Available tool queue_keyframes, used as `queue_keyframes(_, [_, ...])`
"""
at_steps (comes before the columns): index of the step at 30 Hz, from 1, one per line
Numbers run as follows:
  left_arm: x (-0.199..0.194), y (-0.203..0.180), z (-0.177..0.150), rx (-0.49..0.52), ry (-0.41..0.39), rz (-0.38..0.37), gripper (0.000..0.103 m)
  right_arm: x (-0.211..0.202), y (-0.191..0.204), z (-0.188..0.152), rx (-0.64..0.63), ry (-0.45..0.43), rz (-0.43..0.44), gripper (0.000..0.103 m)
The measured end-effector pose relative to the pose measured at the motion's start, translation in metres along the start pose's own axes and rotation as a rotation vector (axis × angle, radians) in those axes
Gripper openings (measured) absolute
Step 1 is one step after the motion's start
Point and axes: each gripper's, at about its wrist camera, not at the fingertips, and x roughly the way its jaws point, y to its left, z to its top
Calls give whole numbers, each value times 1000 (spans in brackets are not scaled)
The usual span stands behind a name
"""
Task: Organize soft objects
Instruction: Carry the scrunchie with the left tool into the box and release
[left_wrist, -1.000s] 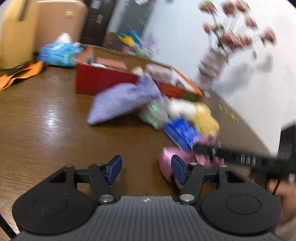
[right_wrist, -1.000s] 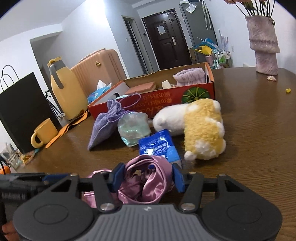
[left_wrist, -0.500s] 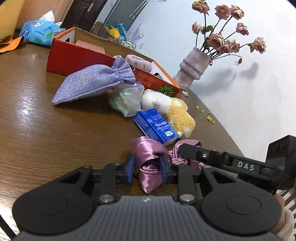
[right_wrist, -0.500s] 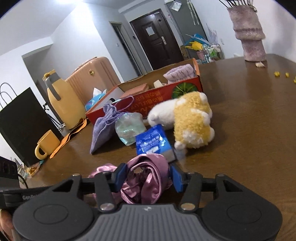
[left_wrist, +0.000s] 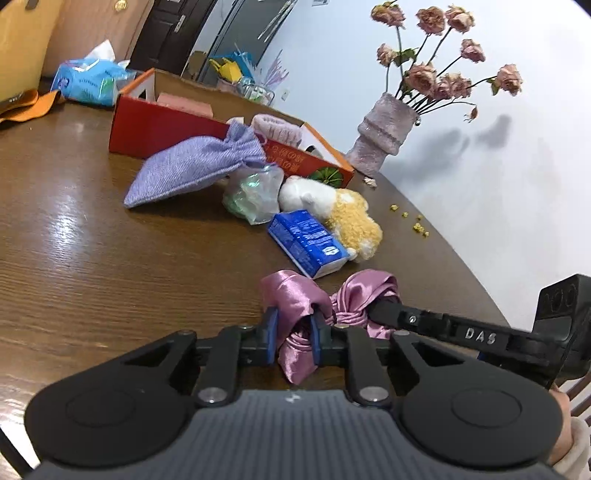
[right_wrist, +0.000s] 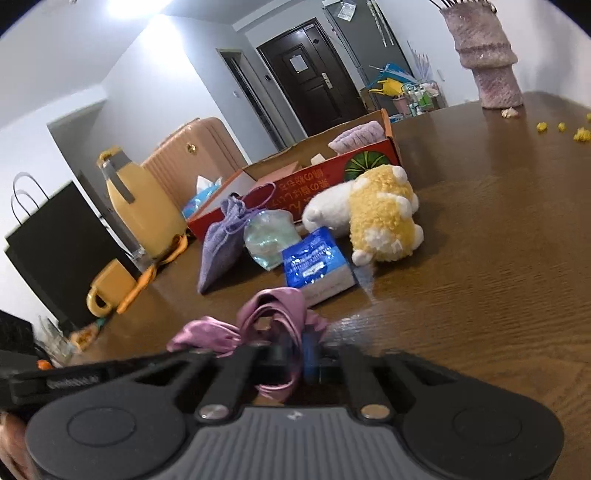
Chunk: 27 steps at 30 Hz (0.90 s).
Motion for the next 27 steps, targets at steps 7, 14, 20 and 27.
queue_keyframes(7, [-26, -18, -1, 70, -45, -13, 17, -23, 6, -4, -4, -49, 20, 5])
queue_keyframes(14, [-34, -22, 37, 79, -102, -57, 17, -27, 15, 30, -7, -114, 75, 5])
queue_keyframes(20, [-22, -11, 121, 86, -191, -42, 17, 6, 36, 120, -114, -175, 147, 5])
queue_keyframes(27, [40, 34, 213, 92, -158, 10, 17, 110, 50, 207, -147, -98, 161, 5])
